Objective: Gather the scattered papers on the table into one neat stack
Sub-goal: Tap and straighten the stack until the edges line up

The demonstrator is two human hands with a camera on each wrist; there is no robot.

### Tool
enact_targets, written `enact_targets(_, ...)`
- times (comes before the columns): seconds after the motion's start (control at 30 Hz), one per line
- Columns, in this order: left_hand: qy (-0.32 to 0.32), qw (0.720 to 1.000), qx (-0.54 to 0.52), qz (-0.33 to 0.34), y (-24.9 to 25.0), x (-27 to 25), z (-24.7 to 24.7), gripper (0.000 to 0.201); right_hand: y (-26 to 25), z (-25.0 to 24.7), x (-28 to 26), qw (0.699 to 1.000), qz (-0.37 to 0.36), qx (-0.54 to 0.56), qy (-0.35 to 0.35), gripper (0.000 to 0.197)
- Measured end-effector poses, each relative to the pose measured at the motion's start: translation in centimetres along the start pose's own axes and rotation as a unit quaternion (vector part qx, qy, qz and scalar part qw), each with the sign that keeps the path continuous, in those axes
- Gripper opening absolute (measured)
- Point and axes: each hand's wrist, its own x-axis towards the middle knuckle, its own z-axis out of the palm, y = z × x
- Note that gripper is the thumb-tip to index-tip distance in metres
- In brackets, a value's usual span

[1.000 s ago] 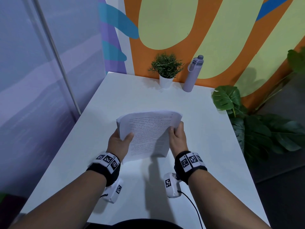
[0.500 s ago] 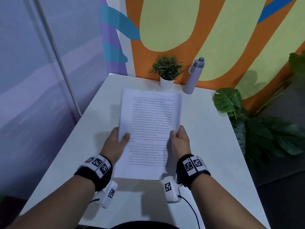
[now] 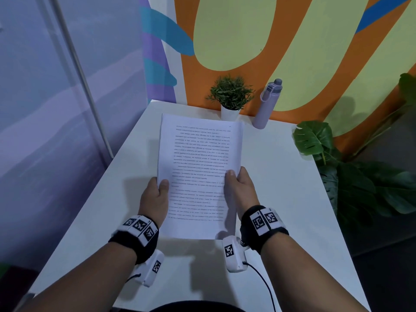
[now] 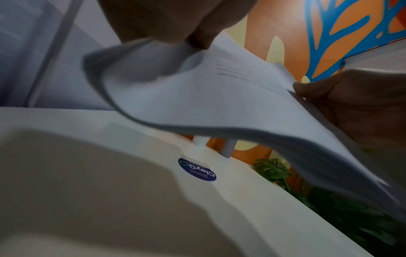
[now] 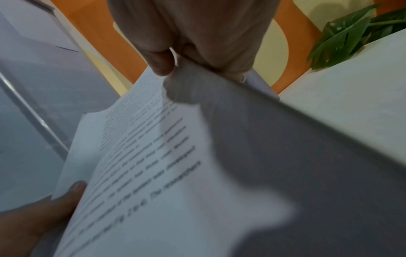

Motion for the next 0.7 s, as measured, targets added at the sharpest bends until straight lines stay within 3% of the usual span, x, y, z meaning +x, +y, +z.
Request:
enact_targets(0.07, 0.013, 1.0, 0.008, -0.004, -0.1, 0.4, -0.1, 0.028, 0.4, 0.3, -0.4, 1.0, 0.015, -0.017, -0.011, 0.05)
enact_targets(0.17, 0.028, 0.999, -0.006, -0.023, 0.3, 0.7, -0.2, 0.027, 1.8, 0.8, -1.4, 0.999, 0.025, -0.03, -0.021, 0.019)
enact_targets(0.23, 0.021, 0.999, -0.016, -0.03, 0.3, 1.0, -0.2, 0.026, 2.7, 0.7, -1.7, 0.999, 0.028, -0.041, -0.01, 0.024)
enact_targets(0.37, -0.079, 0.994, -0.062, -0.052, -0.6, 0.5, -0.5, 0.025, 3.2, -0.3, -0.6, 0.995, 0.014, -0.086, 0.04, 0.02)
enact_targets(0.47, -0.136, 0.989, -0.02, -0.055, -0.8, -0.9, -0.3, 0.026, 2.9, -1.2, 0.3, 0.995, 0.024, -0.082, 0.051, 0.019)
enact_targets(0.7, -0.078, 0.996, 0.002, -0.051, -0.3, -1.2, -0.3, 0.018, 3.6, -0.6, -0.1, 0.995, 0.102, -0.007, -0.006, 0.019)
